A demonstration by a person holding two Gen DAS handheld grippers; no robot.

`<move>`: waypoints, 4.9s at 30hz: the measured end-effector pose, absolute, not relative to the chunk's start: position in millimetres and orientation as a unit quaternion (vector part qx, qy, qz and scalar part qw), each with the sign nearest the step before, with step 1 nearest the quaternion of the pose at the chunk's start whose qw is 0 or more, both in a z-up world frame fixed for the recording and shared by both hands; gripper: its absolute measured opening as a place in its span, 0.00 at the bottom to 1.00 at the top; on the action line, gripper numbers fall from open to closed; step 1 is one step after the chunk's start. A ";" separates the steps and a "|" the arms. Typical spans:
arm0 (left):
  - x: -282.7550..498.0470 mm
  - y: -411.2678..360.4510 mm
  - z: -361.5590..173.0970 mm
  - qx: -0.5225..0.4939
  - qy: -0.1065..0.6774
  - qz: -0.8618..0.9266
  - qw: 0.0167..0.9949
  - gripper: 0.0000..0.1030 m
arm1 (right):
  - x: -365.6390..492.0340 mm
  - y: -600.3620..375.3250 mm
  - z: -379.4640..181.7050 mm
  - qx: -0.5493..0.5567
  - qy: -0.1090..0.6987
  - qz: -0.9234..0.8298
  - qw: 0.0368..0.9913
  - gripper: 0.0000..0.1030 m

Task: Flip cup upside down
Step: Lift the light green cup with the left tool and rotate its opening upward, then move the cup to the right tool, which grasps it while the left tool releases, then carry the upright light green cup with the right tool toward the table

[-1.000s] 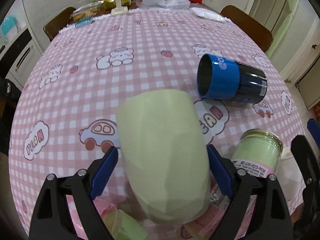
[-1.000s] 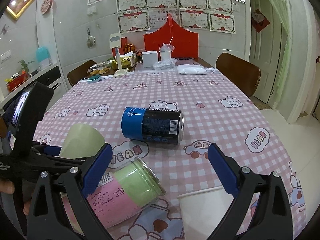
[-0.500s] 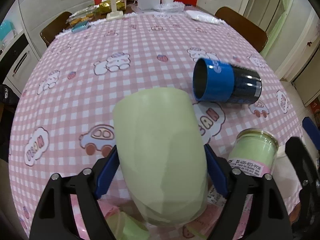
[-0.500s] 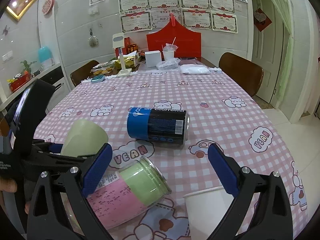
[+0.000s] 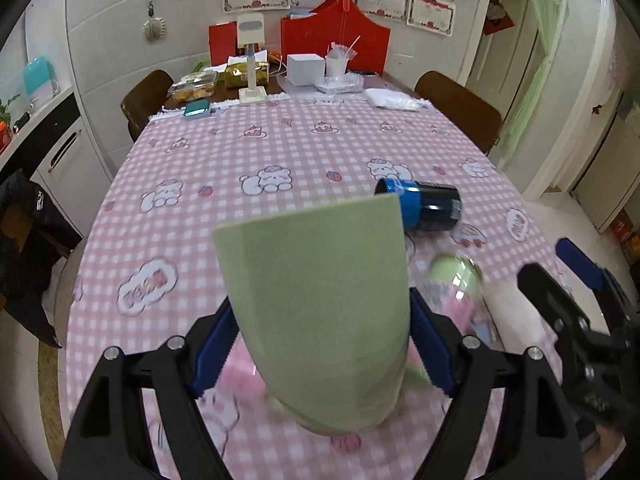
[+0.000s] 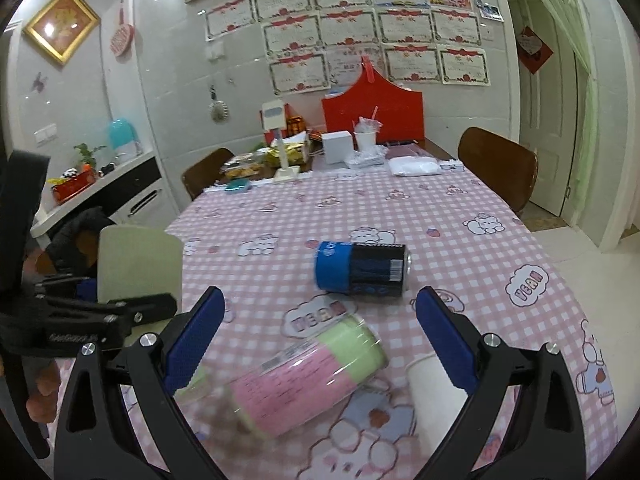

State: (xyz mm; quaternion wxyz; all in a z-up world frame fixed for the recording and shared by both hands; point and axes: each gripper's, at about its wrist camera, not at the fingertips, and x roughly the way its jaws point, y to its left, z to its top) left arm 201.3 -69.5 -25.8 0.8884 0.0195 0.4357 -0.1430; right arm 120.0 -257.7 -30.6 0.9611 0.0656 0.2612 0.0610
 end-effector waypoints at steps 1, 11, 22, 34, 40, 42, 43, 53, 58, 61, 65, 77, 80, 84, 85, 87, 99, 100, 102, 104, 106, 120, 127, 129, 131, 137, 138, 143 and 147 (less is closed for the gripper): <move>192.5 -65.6 -24.3 0.020 0.434 -0.144 0.889 0.77 | 113.7 -254.5 -29.1 0.065 0.260 0.064 0.961 0.90; 102.2 -40.9 -52.3 0.026 0.467 -0.157 0.870 0.76 | 64.5 -226.1 -41.8 0.072 0.291 0.096 0.949 0.91; 70.7 -33.8 -96.7 0.013 0.501 -0.165 0.850 0.76 | 33.4 -200.8 -61.6 0.057 0.327 0.110 0.937 0.91; 96.1 -34.4 -106.1 -0.005 0.491 -0.159 0.857 0.76 | 40.5 -201.7 -65.7 0.066 0.336 0.106 0.934 0.91; 104.3 -29.1 -107.9 -0.021 0.486 -0.163 0.859 0.76 | 46.4 -198.4 -66.9 0.065 0.340 0.105 0.932 0.91; 104.6 -25.4 -107.1 -0.022 0.481 -0.161 0.862 0.76 | 47.9 -195.6 -67.6 0.063 0.342 0.105 0.932 0.91; 104.3 -23.2 -106.5 -0.023 0.479 -0.160 0.863 0.76 | 48.7 -193.9 -67.8 0.062 0.343 0.106 0.931 0.91; 92.5 29.3 -87.8 -0.031 0.434 -0.100 0.895 0.76 | 67.1 -167.3 -67.4 0.062 0.365 0.135 0.919 0.91; 98.5 57.1 -86.9 -0.025 0.424 -0.053 0.904 0.76 | 84.6 -150.6 -79.1 0.075 0.395 0.155 0.903 0.91; 103.7 68.9 -89.3 -0.028 0.424 -0.044 0.904 0.76 | 93.2 -144.5 -86.2 0.082 0.413 0.159 0.893 0.91; 111.2 75.8 -93.6 -0.027 0.424 -0.038 0.904 0.76 | 102.2 -139.8 -88.9 0.081 0.424 0.150 0.889 0.91; 132.2 73.6 -112.7 -0.014 0.437 -0.049 0.898 0.76 | 131.8 -136.4 -114.1 0.102 0.482 0.126 0.861 0.91; 136.5 72.9 -117.4 -0.011 0.442 -0.050 0.895 0.76 | 137.2 -136.1 -119.1 0.100 0.492 0.121 0.856 0.91; 138.6 69.5 -121.2 -0.005 0.445 -0.056 0.894 0.76 | 143.4 -136.9 -125.1 0.092 0.504 0.118 0.851 0.90; 139.0 68.9 -121.9 -0.004 0.445 -0.057 0.894 0.76 | 144.1 -137.4 -125.3 0.088 0.505 0.119 0.850 0.88; 140.0 67.3 -122.6 -0.003 0.446 -0.059 0.893 0.76 | 145.8 -137.3 -124.6 0.082 0.507 0.117 0.850 0.79; 134.3 64.8 -114.4 -0.009 0.438 -0.056 0.897 0.76 | 130.9 -135.1 -97.9 0.044 0.466 0.128 0.875 0.74; 133.0 64.8 -112.7 -0.010 0.435 -0.056 0.898 0.76 | 127.5 -136.0 -93.4 0.041 0.457 0.127 0.879 0.74; 129.5 64.8 -108.6 -0.012 0.430 -0.054 0.901 0.76 | 119.6 -136.6 -84.4 0.034 0.433 0.131 0.891 0.74; 127.6 64.9 -105.3 -0.014 0.426 -0.052 0.903 0.76 | 110.9 -138.3 -78.0 0.029 0.414 0.129 0.901 0.74; 123.9 63.1 -102.6 -0.015 0.423 -0.051 0.904 0.76 | 105.7 -138.1 -76.2 0.023 0.401 0.133 0.906 0.74; 98.2 49.5 -86.6 -0.005 0.403 -0.051 0.914 0.76 | 72.6 -143.1 -77.2 0.018 0.375 0.138 0.917 0.74; 87.1 46.1 -81.1 -0.004 0.396 -0.048 0.917 0.76 | 61.2 -141.1 -77.3 0.013 0.368 0.141 0.919 0.74; 84.1 45.3 -80.3 -0.003 0.394 -0.048 0.918 0.76 | 57.7 -139.8 -77.3 0.009 0.366 0.142 0.920 0.74; 82.5 44.2 -80.2 -0.001 0.395 -0.048 0.917 0.76 | 55.8 -138.5 -78.3 0.005 0.366 0.140 0.920 0.74; 78.8 42.3 -81.1 -0.001 0.396 -0.048 0.917 0.76 | 53.5 -138.7 -81.9 0.006 0.365 0.143 0.920 0.74; 78.6 42.2 -81.0 -0.001 0.396 -0.047 0.917 0.76 | 53.1 -139.1 -81.9 0.007 0.365 0.144 0.920 0.74; 74.6 40.8 -78.9 0.000 0.393 -0.048 0.918 0.76 | 49.0 -138.5 -80.4 0.009 0.361 0.146 0.921 0.74; 71.2 41.2 -76.6 0.000 0.390 -0.047 0.920 0.76 | 42.6 -139.3 -74.9 0.011 0.345 0.148 0.927 0.79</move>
